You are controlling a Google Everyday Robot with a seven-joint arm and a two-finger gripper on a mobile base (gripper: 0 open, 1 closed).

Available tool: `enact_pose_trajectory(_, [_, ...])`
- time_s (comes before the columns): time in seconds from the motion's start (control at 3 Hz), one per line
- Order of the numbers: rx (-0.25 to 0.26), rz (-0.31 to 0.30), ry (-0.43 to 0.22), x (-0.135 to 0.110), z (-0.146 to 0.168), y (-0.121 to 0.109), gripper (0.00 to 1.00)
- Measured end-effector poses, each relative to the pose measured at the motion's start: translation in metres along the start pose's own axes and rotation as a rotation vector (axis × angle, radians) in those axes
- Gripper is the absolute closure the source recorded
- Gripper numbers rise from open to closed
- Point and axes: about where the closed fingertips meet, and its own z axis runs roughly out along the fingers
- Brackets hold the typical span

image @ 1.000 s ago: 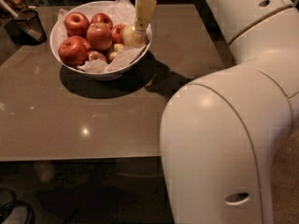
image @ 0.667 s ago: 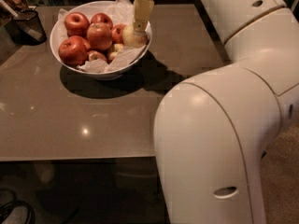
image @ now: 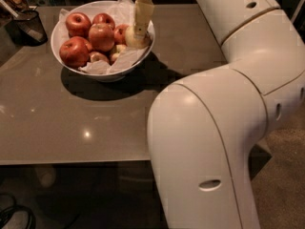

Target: Pick apple from white bowl

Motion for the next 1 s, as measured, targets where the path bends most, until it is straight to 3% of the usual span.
enact_pose_trajectory(1.0, [-0.037, 0.007, 0.003, -0.001, 0.022, -0.003, 0.27])
